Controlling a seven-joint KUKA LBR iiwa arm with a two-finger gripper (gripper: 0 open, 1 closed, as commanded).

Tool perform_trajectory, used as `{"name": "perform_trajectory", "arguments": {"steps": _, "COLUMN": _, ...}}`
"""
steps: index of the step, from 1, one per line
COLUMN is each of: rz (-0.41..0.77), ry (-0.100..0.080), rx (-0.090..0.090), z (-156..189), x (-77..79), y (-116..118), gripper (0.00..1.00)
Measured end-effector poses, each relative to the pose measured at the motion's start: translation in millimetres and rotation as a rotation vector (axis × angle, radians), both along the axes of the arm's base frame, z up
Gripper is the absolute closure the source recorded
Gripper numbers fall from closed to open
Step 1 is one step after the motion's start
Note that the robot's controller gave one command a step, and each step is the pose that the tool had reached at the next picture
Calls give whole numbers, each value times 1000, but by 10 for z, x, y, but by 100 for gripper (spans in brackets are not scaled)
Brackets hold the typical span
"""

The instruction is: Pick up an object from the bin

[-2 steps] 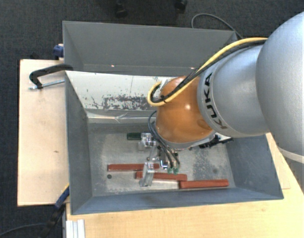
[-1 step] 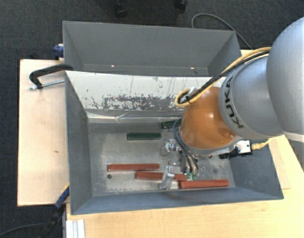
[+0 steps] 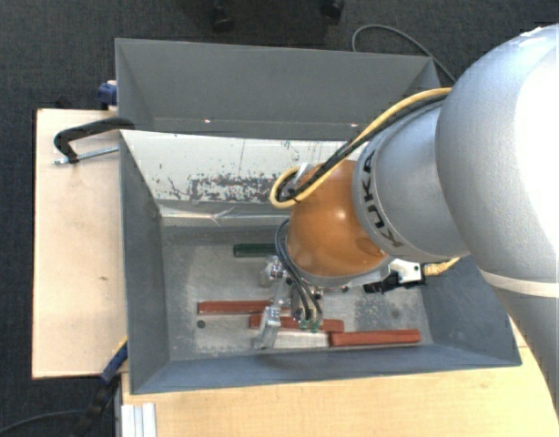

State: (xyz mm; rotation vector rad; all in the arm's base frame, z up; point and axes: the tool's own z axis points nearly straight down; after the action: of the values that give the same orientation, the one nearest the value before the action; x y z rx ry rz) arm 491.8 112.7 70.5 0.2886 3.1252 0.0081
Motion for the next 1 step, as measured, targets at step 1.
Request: {"name": "perform_trajectory", "arguments": {"steps": 1, "rz": -6, "ry": 0, "rx": -3, "z": 2, "x": 6, "y": -40, "gripper": 100}}
